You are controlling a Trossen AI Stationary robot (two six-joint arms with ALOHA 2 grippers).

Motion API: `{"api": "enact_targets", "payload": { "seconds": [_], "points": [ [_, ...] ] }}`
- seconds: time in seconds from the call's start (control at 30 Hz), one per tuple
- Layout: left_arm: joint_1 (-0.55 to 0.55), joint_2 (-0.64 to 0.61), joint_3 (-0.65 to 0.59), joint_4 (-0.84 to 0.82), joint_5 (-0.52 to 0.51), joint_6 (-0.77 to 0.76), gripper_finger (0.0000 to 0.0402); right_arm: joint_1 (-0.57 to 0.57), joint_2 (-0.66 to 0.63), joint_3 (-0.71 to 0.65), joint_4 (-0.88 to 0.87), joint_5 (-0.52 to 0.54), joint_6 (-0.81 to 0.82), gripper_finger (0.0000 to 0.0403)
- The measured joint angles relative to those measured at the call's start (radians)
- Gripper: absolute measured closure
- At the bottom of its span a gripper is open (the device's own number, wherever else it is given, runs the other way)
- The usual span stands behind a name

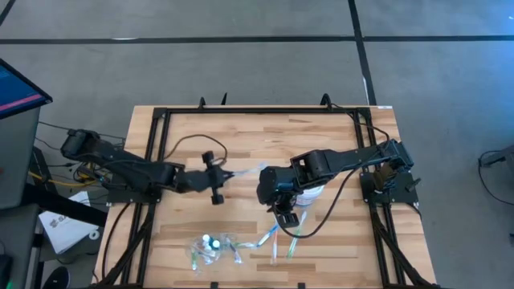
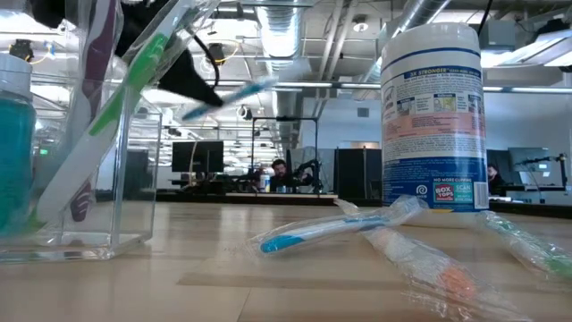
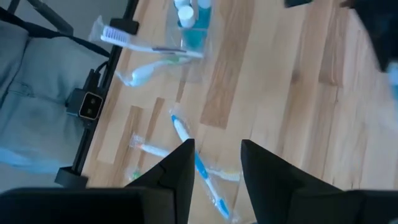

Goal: Pick & Place toothbrushing station
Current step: Put the left blue toothbrush into the transparent organizer

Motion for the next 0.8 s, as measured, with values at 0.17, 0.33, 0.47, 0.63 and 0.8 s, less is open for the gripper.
{"api": "enact_targets", "payload": {
  "seconds": [0.17,0.33,0.47,0.63,0.8],
  "points": [
    [0.004,-0.101,0.001,0.001,-0.010,-0.053,0.0392,0.000,0.000,0.000,0.058,0.003,-0.022,0.0281],
    [-0.020,-0.176,0.001,0.000,-0.011,-0.082,0.0392,0.004,0.000,0.000,0.128,0.057,-0.044,0.0281],
    [-0.067,-0.210,0.001,0.003,-0.046,-0.105,0.0392,0.004,0.000,0.000,0.180,0.080,-0.052,0.0281],
    [-0.154,-0.232,0.001,0.012,-0.159,-0.105,0.0392,0.004,0.000,0.000,0.269,0.085,-0.067,0.0281],
    [-0.250,-0.235,0.001,0.057,-0.272,-0.074,0.0392,0.003,0.000,0.000,0.306,0.086,-0.103,0.0281]
  ]
}}
